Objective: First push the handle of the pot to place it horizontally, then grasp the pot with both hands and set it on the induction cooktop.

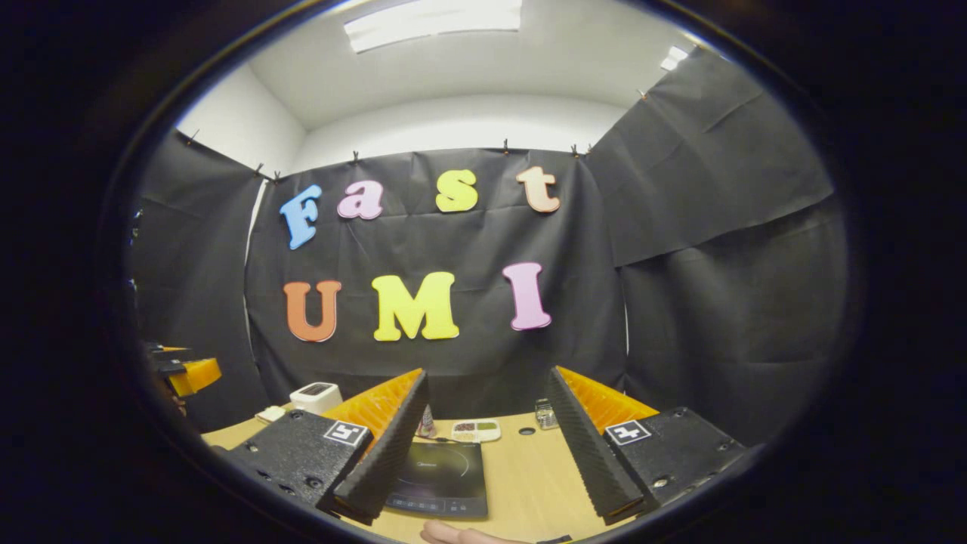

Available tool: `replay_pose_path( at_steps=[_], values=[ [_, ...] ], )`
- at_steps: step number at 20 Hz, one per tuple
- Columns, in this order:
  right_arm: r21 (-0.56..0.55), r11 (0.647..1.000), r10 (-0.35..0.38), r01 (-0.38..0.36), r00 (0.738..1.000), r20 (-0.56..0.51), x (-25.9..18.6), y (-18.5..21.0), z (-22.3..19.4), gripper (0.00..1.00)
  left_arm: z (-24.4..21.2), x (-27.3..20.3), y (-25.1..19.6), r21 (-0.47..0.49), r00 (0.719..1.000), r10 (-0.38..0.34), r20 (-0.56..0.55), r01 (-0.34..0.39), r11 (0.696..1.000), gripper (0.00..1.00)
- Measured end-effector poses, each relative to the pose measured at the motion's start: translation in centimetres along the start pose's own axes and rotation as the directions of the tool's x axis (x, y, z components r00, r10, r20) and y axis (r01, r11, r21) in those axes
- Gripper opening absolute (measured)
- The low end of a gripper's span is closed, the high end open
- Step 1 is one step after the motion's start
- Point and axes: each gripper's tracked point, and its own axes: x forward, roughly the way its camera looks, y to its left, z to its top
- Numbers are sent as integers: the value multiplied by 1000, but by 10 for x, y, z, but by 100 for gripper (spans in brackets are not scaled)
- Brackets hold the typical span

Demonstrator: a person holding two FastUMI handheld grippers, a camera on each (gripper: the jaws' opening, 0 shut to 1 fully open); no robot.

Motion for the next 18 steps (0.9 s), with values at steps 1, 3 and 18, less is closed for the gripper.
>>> replay_pose_path(
  at_steps=[1,3,18],
  values=[
    [-1,1000,2,-2,1000,2,0,0,-1,99,-3,2,1,1,1000,2,-2,-2,1000,96],
    [-3,1000,7,-7,1000,-2,1,2,-4,96,-12,5,3,3,1000,3,-17,-3,1000,96],
    [-12,1000,18,-18,1000,-16,9,6,-11,96,-136,49,9,-29,952,-54,-300,48,998,40]
  ],
)
